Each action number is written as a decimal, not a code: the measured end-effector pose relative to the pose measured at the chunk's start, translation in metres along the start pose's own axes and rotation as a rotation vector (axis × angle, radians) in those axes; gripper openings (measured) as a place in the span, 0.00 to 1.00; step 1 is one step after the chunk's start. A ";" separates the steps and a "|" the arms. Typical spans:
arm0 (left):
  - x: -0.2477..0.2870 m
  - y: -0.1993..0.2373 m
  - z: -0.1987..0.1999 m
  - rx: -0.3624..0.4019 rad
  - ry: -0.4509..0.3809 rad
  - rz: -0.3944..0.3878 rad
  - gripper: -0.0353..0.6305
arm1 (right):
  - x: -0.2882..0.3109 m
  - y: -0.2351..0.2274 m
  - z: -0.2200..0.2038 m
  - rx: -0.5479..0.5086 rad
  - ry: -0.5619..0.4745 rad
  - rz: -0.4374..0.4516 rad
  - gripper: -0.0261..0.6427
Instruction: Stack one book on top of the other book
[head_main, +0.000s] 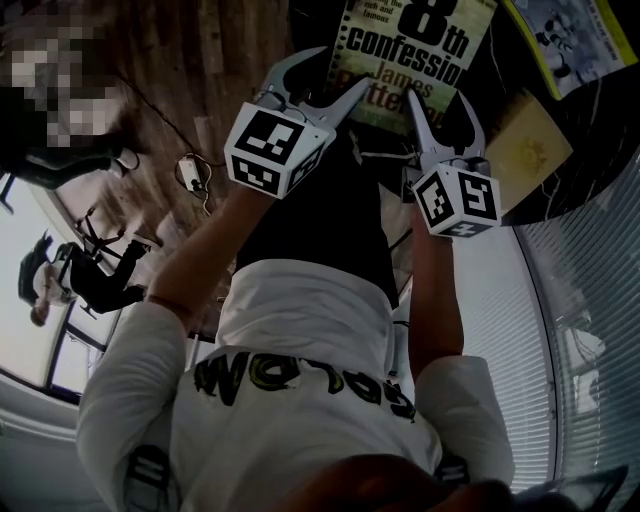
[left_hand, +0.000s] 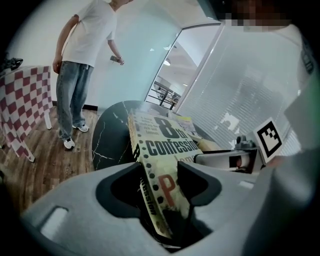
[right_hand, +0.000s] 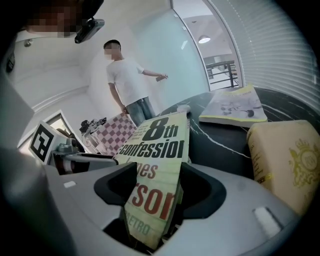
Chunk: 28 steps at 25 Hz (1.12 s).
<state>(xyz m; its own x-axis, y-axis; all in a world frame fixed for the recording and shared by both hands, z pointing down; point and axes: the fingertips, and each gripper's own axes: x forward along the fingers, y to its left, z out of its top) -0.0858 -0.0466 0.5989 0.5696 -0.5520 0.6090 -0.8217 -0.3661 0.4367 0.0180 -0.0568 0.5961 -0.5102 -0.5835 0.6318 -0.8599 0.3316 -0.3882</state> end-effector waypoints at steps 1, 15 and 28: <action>-0.002 0.000 0.003 0.002 -0.005 0.003 0.41 | -0.001 0.002 0.003 -0.001 -0.006 0.000 0.45; -0.062 -0.041 0.059 0.033 -0.100 0.039 0.41 | -0.062 0.040 0.057 -0.040 -0.099 0.020 0.45; -0.131 -0.088 0.086 0.052 -0.183 0.064 0.41 | -0.132 0.083 0.085 -0.077 -0.168 0.031 0.46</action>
<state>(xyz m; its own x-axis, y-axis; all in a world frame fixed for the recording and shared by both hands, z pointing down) -0.0897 -0.0067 0.4241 0.5073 -0.7006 0.5018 -0.8587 -0.3615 0.3633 0.0152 -0.0147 0.4233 -0.5320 -0.6855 0.4971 -0.8459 0.4031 -0.3492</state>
